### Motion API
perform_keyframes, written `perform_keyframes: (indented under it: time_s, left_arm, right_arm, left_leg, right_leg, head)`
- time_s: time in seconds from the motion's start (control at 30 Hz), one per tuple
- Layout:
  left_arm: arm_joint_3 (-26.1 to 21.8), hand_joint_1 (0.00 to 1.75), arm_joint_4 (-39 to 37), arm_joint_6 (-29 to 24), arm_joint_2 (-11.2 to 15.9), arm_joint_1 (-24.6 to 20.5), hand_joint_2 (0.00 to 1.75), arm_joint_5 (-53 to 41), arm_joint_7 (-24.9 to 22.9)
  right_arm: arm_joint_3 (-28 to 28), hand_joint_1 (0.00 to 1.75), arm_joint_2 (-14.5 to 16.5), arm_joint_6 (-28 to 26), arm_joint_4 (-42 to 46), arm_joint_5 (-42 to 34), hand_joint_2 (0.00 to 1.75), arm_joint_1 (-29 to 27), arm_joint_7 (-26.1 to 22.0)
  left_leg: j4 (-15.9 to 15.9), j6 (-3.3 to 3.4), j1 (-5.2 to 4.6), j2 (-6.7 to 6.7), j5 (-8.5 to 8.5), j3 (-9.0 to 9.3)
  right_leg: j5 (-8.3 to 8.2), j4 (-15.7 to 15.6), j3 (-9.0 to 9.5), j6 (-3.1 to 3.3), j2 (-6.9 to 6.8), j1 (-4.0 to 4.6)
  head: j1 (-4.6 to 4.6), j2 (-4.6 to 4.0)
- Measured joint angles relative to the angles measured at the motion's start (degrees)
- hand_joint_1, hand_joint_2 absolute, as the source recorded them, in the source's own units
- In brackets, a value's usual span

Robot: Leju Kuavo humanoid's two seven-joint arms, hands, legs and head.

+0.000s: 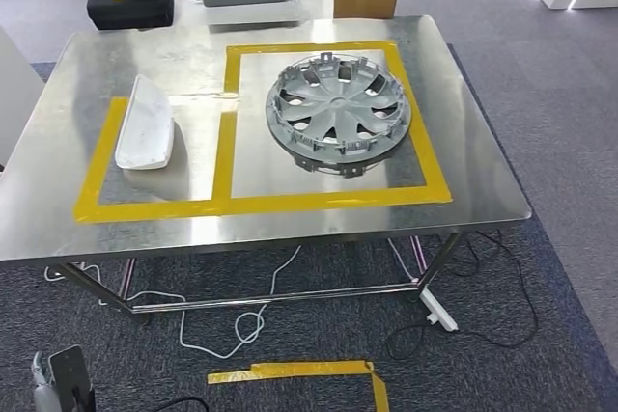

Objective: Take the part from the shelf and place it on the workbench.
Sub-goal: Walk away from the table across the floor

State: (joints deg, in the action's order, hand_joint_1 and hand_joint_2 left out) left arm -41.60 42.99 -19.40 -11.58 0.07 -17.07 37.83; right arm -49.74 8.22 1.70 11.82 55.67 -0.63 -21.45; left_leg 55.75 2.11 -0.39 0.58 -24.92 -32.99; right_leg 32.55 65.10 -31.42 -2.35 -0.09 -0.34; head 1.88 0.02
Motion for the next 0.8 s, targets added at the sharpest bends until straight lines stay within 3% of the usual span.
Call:
perform_keyframes:
  time_s: [0.07, 0.13, 0.2, 0.23, 0.3, 0.33, 0.37, 0.4, 0.43, 0.5, 0.57, 0.6, 0.7, 0.73, 0.8]
  left_arm:
    - [-1.9, 0.00, -5.7, -1.4, 1.0, -0.8, 0.00, -1.2, -0.2]
    - [-3.2, 0.00, -10.5, -3.0, 1.8, -1.3, 0.00, -2.4, -0.8]
    - [-4.1, 0.00, -14.6, -4.2, 2.5, -1.4, 0.00, -3.6, -2.4]
    - [-4.4, 0.00, -16.4, -4.8, 2.7, -1.4, 0.00, -4.4, -3.6]
    - [-4.6, 0.00, -19.3, -5.7, 3.0, -1.4, 0.00, -6.0, -6.4]
    - [-4.7, 0.00, -20.6, -6.0, 3.1, -1.4, 0.00, -6.9, -7.9]
    - [-4.6, 0.00, -21.7, -6.1, 3.1, -1.5, 0.00, -7.8, -9.2]
    - [-4.6, 0.00, -22.6, -6.1, 3.2, -1.5, 0.00, -8.7, -10.4]
    - [-4.5, 0.00, -23.5, -6.0, 3.2, -1.5, 0.00, -9.5, -11.5]
    - [-4.3, 0.00, -24.8, -6.0, 3.2, -1.6, 0.00, -10.4, -12.5]
    - [-4.1, 0.00, -25.6, -6.0, 3.3, -1.8, 0.00, -10.6, -12.9]
    - [-4.1, 0.00, -25.9, -6.0, 3.3, -2.0, 0.00, -10.7, -12.9]
    - [-4.1, 0.00, -26.9, -6.0, 3.3, -2.1, 0.00, -10.7, -13.1]
    - [-4.1, 0.00, -27.1, -6.0, 3.3, -2.2, 0.00, -10.7, -13.1]
    - [-4.1, 0.00, -27.4, -5.9, 3.4, -2.3, 0.00, -10.9, -13.4]
  right_arm:
    - [-0.1, 0.00, 0.0, 0.0, 0.0, 0.5, 0.00, 0.3, 0.2]
    - [-0.2, 0.00, 0.0, 0.0, 0.0, 0.9, 0.00, 0.5, 0.4]
    - [-0.2, 0.00, 0.0, -0.1, 0.0, 1.3, 0.00, 0.4, 0.7]
    - [-0.3, 0.00, 0.0, -0.1, 0.0, 1.4, 0.00, 0.4, 0.8]
    - [-0.3, 0.00, 0.0, -0.2, 0.0, 1.7, 0.00, 0.4, 1.0]
    - [-0.3, 0.00, 0.0, -0.2, 0.0, 1.9, 0.00, 0.4, 1.1]
    - [-0.3, 0.00, 0.0, -0.2, 0.0, 2.1, 0.00, 0.4, 1.1]
    - [-0.3, 0.00, 0.0, -0.2, 0.0, 2.2, 0.00, 0.3, 1.2]
    - [-0.3, 0.00, 0.0, -0.2, 0.0, 2.4, 0.00, 0.3, 1.2]
    - [-0.3, 0.00, 0.0, -0.2, 0.0, 2.4, 0.00, 0.3, 1.2]
    - [-0.3, 0.00, 0.1, -0.2, 0.0, 2.4, 0.00, 0.3, 1.2]
    - [-0.4, 0.00, 0.1, -0.2, 0.0, 2.5, 0.00, 0.4, 1.2]
    - [-0.4, 0.00, 0.1, -0.2, 0.0, 2.5, 0.00, 0.3, 1.2]
    - [-0.4, 0.00, 0.1, -0.2, 0.0, 2.5, 0.00, 0.3, 1.2]
    - [-0.5, 0.00, 0.1, -0.2, 0.0, 2.5, 0.00, 0.3, 1.3]
  left_leg:
    - [0.4, -0.51, -0.16, 0.00, 0.76, -0.83]
    - [0.6, -1.12, -0.23, 0.03, 1.55, -1.27]
    - [0.9, -1.73, -0.15, -0.07, 1.53, -1.73]
    - [1.9, -2.05, -0.07, -0.15, 0.08, -2.25]
    - [7.0, -2.60, 0.15, -0.28, -5.49, -3.81]
    - [10.9, -2.77, 0.25, -0.29, -8.43, -4.61]
    - [14.4, -2.86, 0.30, -0.30, -10.21, -5.07]
    - [16.7, -2.89, 0.32, -0.30, -10.60, -4.90]
    - [17.0, -2.87, 0.32, -0.30, -9.75, -3.83]
    - [11.0, -2.72, 0.35, -0.32, -6.73, 1.35]
    - [2.4, -2.28, 0.26, -0.39, -6.11, 7.12]
    - [-0.1, -1.99, 0.17, -0.44, -6.44, 8.60]
    - [-1.2, -0.81, -0.05, -0.35, -5.95, 8.24]
    - [-1.2, -0.31, -0.03, -0.23, -5.37, 7.67]
    - [-1.3, 0.44, -0.03, -0.01, -4.02, 6.12]
  right_leg:
    - [-0.94, -8.2, 5.45, 0.33, 0.07, 0.10]
    - [-0.70, -11.0, 6.76, 0.81, 0.13, 0.30]
    - [-1.47, -11.0, 5.61, 1.79, -0.04, 0.19]
    - [-2.05, -11.1, 5.01, 2.38, -0.15, 0.10]
    - [-3.34, -11.1, 3.53, 3.13, -0.29, 0.10]
    - [-3.97, -11.1, 2.85, 3.22, -0.33, 0.18]
    - [-4.60, -11.0, 2.15, 3.19, -0.37, 0.25]
    - [-5.22, -10.8, 1.39, 3.14, -0.41, 0.30]
    - [-5.78, -10.5, 0.55, 3.05, -0.43, 0.32]
    - [-6.69, -9.8, -1.18, 2.75, -0.41, 0.32]
    - [-7.38, -9.1, -2.33, 2.25, -0.38, 0.45]
    - [-7.76, -8.8, -2.64, 1.94, -0.40, 0.50]
    - [-8.51, -8.5, -3.19, 0.92, -0.39, 0.36]
    - [-7.40, -7.8, -3.65, 0.62, -0.29, 0.28]
    - [-2.14, -3.0, -5.41, 0.20, -0.11, 0.17]
  head:
    - [-0.05, 0.01]
    - [-0.08, 0.01]
    - [-0.03, 0.01]
    - [-0.16, 0.01]
    - [-0.46, -0.01]
    - [-0.57, -0.01]
    - [-0.60, -0.01]
    - [-0.58, -0.01]
    - [-0.59, 0.00]
    - [-0.60, 0.01]
    - [-0.57, 0.00]
    - [-0.55, -0.01]
    - [-0.55, 0.00]
    - [-0.50, 0.00]
    - [-0.36, 0.00]
